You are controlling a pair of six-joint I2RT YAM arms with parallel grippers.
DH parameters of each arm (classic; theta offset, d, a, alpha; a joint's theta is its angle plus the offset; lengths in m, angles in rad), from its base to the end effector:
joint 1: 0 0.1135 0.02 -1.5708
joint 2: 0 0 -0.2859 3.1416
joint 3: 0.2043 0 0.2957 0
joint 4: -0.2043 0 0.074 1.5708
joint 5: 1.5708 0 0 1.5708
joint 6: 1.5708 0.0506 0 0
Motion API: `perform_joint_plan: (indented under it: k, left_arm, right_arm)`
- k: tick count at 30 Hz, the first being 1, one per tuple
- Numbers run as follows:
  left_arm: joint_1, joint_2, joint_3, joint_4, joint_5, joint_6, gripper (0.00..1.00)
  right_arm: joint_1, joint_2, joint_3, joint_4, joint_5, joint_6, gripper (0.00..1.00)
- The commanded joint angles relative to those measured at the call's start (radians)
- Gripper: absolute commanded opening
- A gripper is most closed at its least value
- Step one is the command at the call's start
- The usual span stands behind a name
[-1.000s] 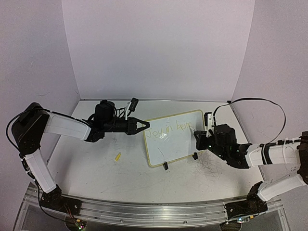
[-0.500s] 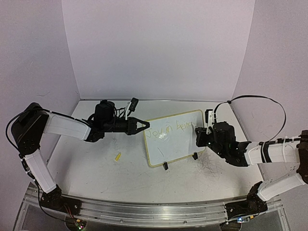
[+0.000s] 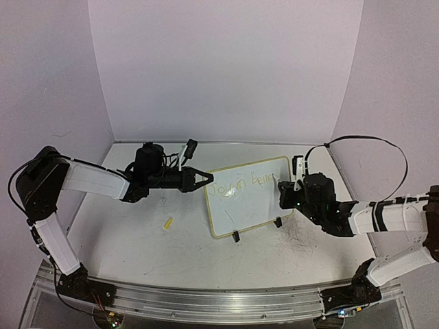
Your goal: Write a sentence on the whiteboard
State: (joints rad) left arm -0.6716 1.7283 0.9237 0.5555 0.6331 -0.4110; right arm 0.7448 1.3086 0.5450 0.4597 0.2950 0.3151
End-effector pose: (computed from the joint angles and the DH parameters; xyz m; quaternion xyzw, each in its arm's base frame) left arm 0.3102 -0.2848 0.2005 0.2869 0.7191 -0.5112 0.3733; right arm 0.2403 0.2016 0.1961 -0.0850 0.7975 0.1938 0.5651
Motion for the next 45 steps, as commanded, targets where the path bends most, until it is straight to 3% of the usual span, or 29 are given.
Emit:
perform_joint_plan:
  k: [1, 26, 29, 34, 45]
  left_arm:
    - [0.008, -0.013, 0.01, -0.086, -0.092, 0.064, 0.0]
    - [0.009, -0.018, 0.004, -0.088, -0.092, 0.069, 0.0]
    - [0.009, -0.022, 0.001, -0.088, -0.096, 0.068, 0.0]
    - [0.009, -0.03, -0.008, -0.089, -0.103, 0.072, 0.0]
    - [0.007, -0.035, -0.013, -0.089, -0.112, 0.06, 0.0]
  right_arm:
    - [-0.004, -0.011, -0.034, -0.037, -0.019, 0.027, 0.0]
    - [0.088, 0.007, -0.009, -0.07, -0.067, 0.054, 0.0]
    - [0.095, -0.067, 0.016, -0.085, -0.055, 0.037, 0.0]
    - [0.092, -0.331, -0.05, -0.165, 0.034, -0.008, 0.0]
    - [0.105, -0.246, -0.01, -0.201, -0.193, -0.125, 0.0]
